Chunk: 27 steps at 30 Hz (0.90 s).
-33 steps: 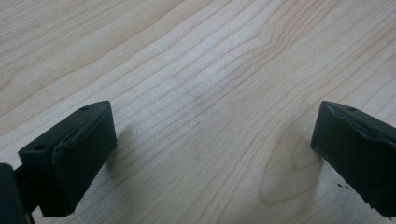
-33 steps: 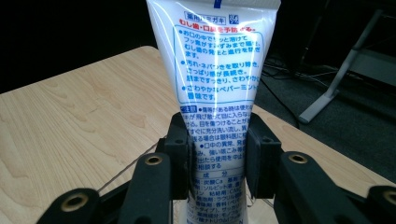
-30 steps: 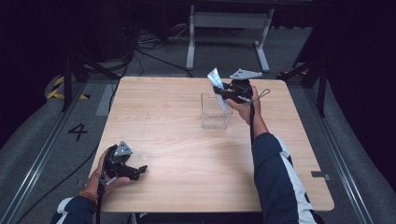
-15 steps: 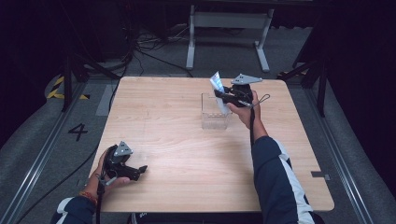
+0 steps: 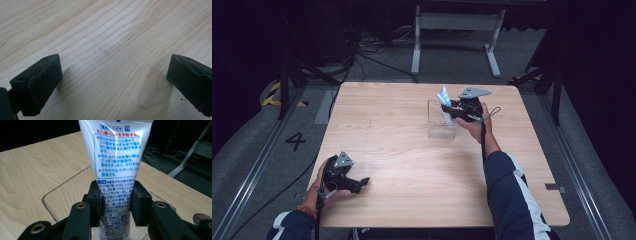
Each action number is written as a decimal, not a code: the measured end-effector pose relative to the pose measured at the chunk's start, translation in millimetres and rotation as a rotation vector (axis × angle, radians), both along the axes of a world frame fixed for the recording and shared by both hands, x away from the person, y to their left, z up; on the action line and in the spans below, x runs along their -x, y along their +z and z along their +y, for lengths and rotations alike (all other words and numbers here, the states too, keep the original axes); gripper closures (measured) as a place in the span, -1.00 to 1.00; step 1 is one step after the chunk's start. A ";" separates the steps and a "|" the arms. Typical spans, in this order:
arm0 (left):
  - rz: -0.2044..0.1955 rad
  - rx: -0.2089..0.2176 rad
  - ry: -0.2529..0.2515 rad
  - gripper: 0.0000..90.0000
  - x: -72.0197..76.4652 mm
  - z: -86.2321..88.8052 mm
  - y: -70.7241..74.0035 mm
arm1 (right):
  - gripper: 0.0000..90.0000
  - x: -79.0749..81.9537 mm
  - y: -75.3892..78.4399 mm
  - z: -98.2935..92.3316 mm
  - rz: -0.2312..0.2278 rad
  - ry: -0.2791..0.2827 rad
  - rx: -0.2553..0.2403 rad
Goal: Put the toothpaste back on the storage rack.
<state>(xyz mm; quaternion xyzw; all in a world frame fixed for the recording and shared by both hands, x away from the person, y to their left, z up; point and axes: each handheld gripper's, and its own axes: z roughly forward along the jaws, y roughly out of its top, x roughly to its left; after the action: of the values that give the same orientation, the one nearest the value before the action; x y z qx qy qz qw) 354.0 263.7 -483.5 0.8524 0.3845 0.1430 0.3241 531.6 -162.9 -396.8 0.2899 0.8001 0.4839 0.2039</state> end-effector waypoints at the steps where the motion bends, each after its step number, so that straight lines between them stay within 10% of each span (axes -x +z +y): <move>1: -0.001 0.001 0.000 -0.98 0.0 0.0 -0.1 | 0.47 0.5 -1.0 0.0 0.001 0.002 0.005; 27: -0.001 0.001 0.002 -0.99 0.1 -0.1 -0.1 | 0.37 1.5 -19.0 8.9 0.086 -0.024 0.108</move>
<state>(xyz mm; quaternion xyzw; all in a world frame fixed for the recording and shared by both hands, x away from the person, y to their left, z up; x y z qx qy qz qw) 353.9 263.6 -483.6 0.8517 0.3854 0.1436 0.3246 530.0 -154.0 -415.8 0.3088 0.8294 0.4247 0.1905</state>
